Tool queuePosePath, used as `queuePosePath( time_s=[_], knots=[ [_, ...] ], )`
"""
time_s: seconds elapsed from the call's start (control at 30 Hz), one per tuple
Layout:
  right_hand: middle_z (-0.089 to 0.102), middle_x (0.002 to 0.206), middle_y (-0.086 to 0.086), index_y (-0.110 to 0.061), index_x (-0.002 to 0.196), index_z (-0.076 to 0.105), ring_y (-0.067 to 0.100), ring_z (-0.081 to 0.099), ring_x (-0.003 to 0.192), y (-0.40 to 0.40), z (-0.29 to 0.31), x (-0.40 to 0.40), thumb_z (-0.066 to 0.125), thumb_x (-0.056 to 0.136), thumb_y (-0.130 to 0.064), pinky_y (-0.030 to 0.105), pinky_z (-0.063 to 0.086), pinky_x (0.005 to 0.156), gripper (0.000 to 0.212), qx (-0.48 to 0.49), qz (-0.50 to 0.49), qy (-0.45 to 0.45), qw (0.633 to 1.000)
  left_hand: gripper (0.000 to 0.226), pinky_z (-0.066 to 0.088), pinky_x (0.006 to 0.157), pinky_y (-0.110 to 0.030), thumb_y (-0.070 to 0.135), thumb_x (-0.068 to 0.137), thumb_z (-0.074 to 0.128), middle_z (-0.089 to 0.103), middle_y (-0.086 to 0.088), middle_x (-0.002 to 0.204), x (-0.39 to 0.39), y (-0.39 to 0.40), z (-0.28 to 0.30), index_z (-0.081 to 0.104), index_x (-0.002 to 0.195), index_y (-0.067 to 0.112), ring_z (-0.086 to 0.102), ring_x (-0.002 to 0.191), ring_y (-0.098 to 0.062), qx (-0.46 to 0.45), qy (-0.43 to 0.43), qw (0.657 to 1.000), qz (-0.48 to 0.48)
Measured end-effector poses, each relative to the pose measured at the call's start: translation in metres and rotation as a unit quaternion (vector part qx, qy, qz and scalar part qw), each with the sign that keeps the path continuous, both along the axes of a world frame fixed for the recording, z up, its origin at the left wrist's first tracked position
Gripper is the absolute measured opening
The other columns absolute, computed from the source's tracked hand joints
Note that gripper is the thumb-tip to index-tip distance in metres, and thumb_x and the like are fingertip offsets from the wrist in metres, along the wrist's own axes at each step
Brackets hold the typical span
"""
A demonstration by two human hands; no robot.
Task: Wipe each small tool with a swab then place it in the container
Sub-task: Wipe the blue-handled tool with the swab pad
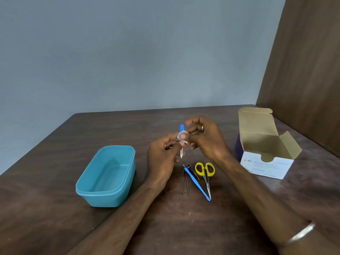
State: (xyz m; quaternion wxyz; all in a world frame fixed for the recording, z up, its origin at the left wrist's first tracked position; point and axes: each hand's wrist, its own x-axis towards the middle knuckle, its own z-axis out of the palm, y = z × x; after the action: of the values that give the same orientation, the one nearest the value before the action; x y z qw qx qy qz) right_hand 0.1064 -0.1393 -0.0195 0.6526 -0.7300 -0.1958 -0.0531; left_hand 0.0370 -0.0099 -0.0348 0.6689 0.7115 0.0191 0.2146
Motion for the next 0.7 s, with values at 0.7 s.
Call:
queuePosePath(
  time_s=[0.7],
  knots=[
    [0.077,0.083,0.006,-0.010,0.101,0.074,0.020,0.070,0.064,-0.005,-0.001,-0.016,0.075,0.088,-0.019,0.035,0.055,0.055,0.015,0.024,0.017,0.002,1.000,0.020,0.049,0.055,-0.009,0.005,0.085,0.071,0.074,0.007,0.084,-0.007,0.003,0.003,0.073,0.098,0.020,0.069,0.075,-0.002,0.052,-0.039,0.997,0.031]
  ],
)
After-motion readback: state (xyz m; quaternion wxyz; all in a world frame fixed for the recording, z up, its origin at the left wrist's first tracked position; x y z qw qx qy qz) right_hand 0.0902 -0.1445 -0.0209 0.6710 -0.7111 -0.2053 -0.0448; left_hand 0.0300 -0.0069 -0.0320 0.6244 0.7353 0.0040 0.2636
